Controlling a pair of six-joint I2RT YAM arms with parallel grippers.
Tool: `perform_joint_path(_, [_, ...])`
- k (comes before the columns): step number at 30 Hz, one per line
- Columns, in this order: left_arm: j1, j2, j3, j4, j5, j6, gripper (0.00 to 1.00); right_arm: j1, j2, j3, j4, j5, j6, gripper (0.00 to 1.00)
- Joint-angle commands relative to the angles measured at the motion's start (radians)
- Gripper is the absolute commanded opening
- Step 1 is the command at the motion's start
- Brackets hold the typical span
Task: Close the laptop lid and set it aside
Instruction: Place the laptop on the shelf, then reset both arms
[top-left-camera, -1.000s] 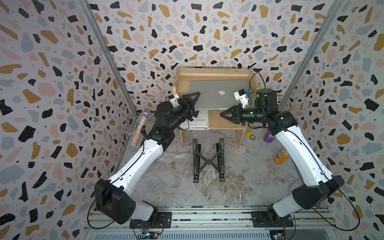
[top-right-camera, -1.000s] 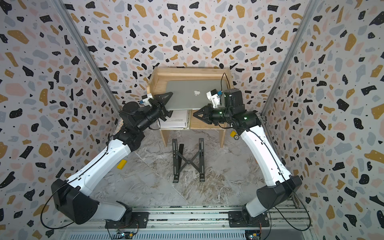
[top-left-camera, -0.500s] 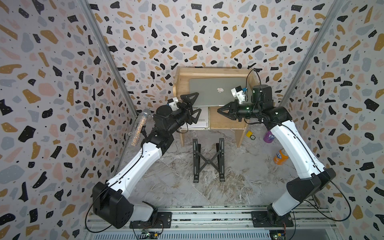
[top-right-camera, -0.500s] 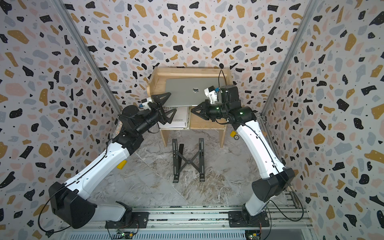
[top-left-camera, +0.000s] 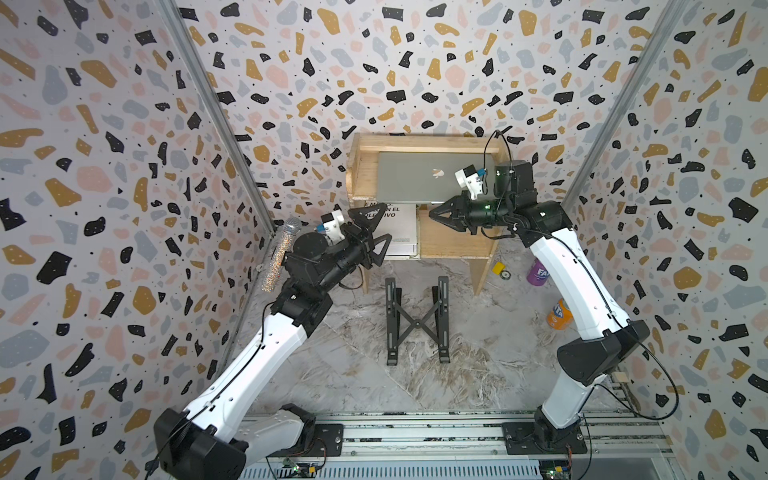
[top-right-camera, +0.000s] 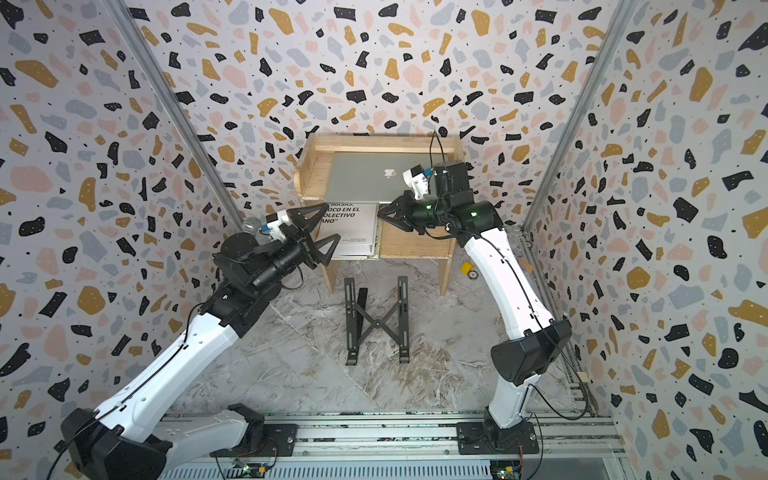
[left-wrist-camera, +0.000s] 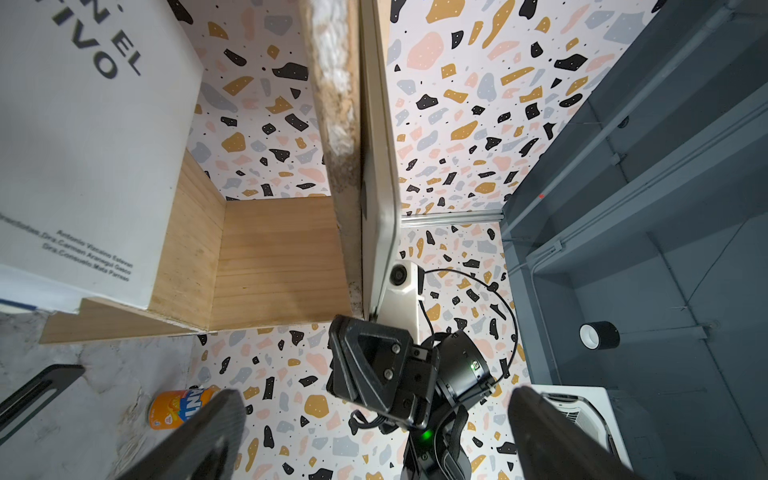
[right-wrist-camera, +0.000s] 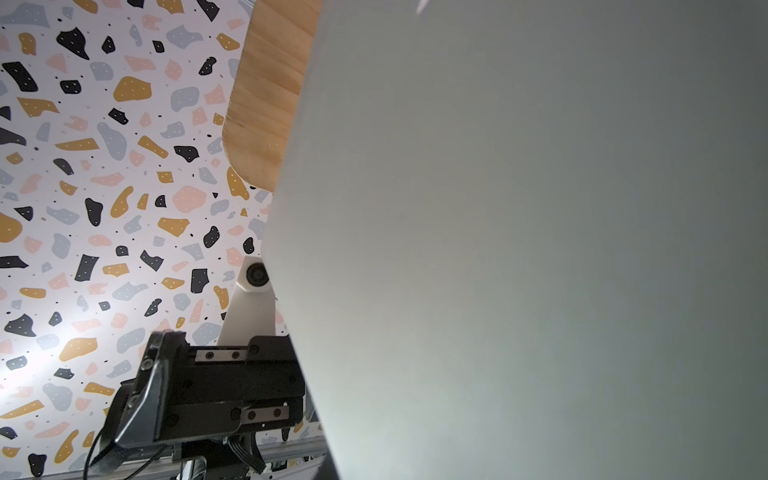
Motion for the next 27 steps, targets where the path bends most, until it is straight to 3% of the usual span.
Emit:
perform_joint_path(1, [0.006,-0.066,-0.043,-0.041,0.012,0.07,1.0,-0.035,0.0,0.037,-0.005,-0.019,-0.021,0.1])
perform_joint_path(9, [0.006,-0.21,-0.141,-0.185,0.024,0.172,1.0,-0.075,0.0,0.038,-0.007,-0.06,-0.045,0.08])
perform_joint_path(12, [0.007,-0.237,-0.119,-0.284,0.029,0.254,1.0,-0.068,-0.013,0.022,0.024,-0.097,-0.054,0.11])
perform_joint_path(19, [0.007,-0.245,0.035,-0.634,0.047,0.575,1.0,-0.036,-0.123,-0.031,0.034,-0.149,-0.115,0.4])
perform_joint_path(23, [0.006,-0.278,0.068,-0.754,-0.034,0.699,1.0,-0.023,-0.247,-0.16,0.034,-0.149,-0.163,0.56])
perform_joint_path(27, [0.006,-0.34,0.058,-0.844,-0.197,0.788,1.0,-0.023,-0.383,-0.3,-0.091,-0.067,-0.319,0.79])
